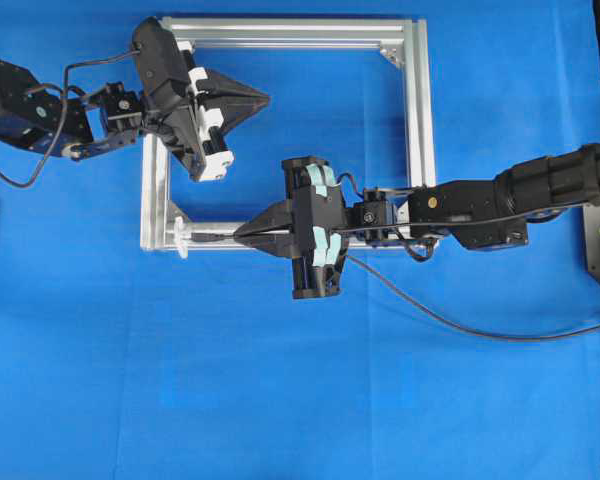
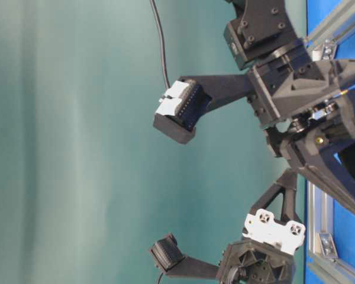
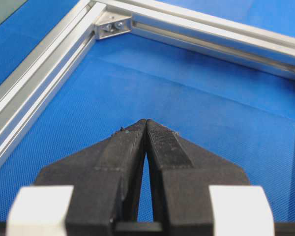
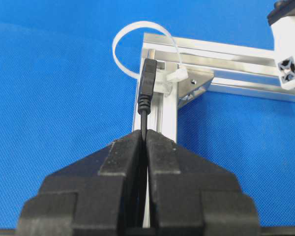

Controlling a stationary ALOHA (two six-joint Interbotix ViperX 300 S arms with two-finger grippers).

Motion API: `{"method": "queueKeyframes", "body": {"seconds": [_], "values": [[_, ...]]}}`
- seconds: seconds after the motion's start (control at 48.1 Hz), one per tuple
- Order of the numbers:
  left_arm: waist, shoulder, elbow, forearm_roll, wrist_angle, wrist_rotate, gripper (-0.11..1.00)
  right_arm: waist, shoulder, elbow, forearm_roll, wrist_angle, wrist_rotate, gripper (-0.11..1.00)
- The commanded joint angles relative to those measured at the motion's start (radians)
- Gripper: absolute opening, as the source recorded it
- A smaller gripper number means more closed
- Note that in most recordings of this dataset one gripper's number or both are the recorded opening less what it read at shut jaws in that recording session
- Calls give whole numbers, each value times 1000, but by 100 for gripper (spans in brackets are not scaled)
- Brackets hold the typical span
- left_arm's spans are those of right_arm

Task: Insert the wire through the string loop located on the left side.
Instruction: 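Push the plug leftward through the white zip-tie loop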

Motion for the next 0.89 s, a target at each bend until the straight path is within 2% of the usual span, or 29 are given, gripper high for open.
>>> {"method": "queueKeyframes", "body": {"seconds": [0.0,0.707,0.874], "values": [[0,-35,-8,3,-6,-2,0,-3,-18,-11,0,-8,0,0],[0,-35,-9,3,-6,-2,0,-5,-18,-12,2,-9,0,0],[2,-35,-9,3,-6,-2,0,-3,6,-44,2,-12,0,0]]}}
